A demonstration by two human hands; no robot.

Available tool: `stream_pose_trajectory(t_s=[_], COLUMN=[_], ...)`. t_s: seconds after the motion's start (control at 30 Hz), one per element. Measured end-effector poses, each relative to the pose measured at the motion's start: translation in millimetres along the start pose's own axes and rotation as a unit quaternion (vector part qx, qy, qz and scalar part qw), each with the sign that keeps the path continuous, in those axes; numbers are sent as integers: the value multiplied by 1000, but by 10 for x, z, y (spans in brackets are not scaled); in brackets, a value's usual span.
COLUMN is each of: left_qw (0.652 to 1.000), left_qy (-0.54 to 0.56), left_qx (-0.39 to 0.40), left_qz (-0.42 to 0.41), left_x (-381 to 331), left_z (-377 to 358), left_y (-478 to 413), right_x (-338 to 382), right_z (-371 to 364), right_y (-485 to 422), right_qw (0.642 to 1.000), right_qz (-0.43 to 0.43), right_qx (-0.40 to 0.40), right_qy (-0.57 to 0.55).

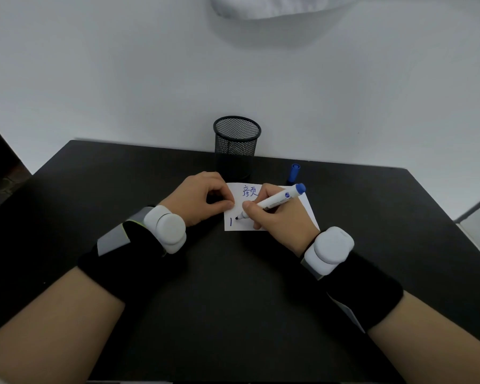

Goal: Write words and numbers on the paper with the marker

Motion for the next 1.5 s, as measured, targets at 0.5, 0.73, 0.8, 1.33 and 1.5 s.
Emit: stream_pose_trajectory(t_s=[0.5,0.73,0.8,1.33,1.5], left_qw=[1000,1000,1000,1000,1000], left_qy=[3,2,5,1,1], left_qx=[-2,-4,-4,9,12], left_qz=[2,-3,-1,5,4], left_x=[-15,-6,-4,3,12], left_z=[13,9,10,-7,-12], left_y=[4,6,7,0,1], right_x=[32,35,4,-111,-138], right_z=[-20,36,82,127,156], right_y=[29,20,4,-27,-37], right_qw=[1000,999,999,1000,999], right_qz=[7,7,3,-3,-10], right_qx=[9,-23,-36,-31,-44], right_qy=[8,21,2,-4,9])
Point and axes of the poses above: each hand's wrist, its own y-axis away from the middle knuckle, its own z-axis out of the back of the hand, x = y × z, the point moved 10 cm from there along -y, towards the middle knuckle, and after that the axes turned 9 degrees about -z, right-handed, at the moved point
